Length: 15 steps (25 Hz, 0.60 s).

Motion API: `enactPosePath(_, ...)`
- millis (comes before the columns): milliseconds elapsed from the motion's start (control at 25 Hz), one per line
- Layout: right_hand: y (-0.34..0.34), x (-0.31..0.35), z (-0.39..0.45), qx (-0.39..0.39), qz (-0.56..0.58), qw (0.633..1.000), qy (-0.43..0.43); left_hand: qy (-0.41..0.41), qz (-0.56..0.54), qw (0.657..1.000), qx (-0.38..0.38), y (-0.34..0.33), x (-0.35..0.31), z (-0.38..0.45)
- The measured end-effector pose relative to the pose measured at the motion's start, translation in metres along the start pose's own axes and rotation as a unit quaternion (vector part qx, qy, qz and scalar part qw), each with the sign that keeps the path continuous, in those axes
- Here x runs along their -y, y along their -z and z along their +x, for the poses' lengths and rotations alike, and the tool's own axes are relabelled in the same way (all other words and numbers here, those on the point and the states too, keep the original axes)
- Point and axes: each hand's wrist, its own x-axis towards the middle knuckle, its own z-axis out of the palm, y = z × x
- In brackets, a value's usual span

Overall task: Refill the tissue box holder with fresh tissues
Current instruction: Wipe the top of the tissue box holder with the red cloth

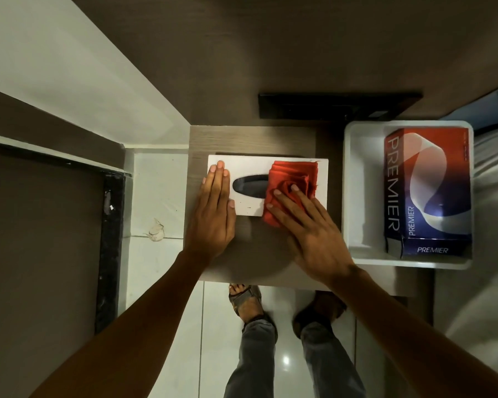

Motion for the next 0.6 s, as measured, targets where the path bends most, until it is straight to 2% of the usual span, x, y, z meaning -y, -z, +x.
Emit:
enactPosePath(200,0.005,-0.011,-0.013,-0.053,0.035,0.995,-0.074,0.019,0.015,1.000,0.006,-0.005,0.001,0.001)
enactPosePath(400,-0.005,0.000,0.004,-0.133,0.109,0.975,-0.143,0.028,0.010,0.999,0.013,-0.008,0.003,0.002)
enactPosePath(600,-0.006,-0.006,0.031,-0.136,0.083,0.978,-0.131,0.016,-0.016,1.000,0.003,-0.009,0.003,0.001)
